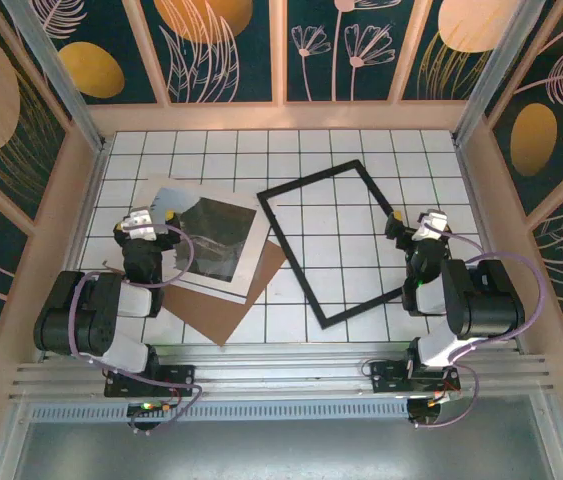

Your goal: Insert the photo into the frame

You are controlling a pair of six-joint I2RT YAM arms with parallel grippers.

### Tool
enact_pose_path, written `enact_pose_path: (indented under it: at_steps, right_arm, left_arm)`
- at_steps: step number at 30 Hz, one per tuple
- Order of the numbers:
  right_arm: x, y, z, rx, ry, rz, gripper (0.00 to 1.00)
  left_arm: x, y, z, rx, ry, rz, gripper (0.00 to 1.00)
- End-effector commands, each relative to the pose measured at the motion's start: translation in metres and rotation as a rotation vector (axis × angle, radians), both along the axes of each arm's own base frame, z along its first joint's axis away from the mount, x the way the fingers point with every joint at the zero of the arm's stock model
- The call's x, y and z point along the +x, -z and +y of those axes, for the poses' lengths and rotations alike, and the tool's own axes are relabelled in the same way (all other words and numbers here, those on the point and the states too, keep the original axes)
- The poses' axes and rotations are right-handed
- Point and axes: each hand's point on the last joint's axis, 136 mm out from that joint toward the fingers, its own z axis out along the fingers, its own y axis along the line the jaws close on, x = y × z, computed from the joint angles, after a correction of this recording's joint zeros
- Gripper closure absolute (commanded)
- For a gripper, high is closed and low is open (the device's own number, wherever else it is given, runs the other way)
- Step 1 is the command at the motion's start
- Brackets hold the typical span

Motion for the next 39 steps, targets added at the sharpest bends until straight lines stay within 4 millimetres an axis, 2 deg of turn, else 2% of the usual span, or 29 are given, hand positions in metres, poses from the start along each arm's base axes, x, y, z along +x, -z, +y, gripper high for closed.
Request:
enact_pose_path:
  at_steps: [1,35,38,39]
  right_arm:
    - [0.000,-0.007,0.001,-0.008,0.001,-0.033,0.01]
    - [0.000,-0.006,-0.002,0.003,0.010,-0.030,0.01]
    - [-0.003,-0.011,-0.006,0.009,0.042,-0.039,0.01]
    - [-0.004,-0.013,-0.003,0.003,0.019,-0.048,0.01]
  left_arm:
    - [-0.001,-0.004,0.002,0.002,-0.002,-0.019,0.01]
    - [-0.002,-0.005,0.002,0.001,-0.001,-0.024,0.01]
    - [-0.002,-0.010,0.005,-0.004,-0.025,-0.026,0.01]
    - [-0.001,-0.019,0.009,-0.012,-0.047,-0.031,0.01]
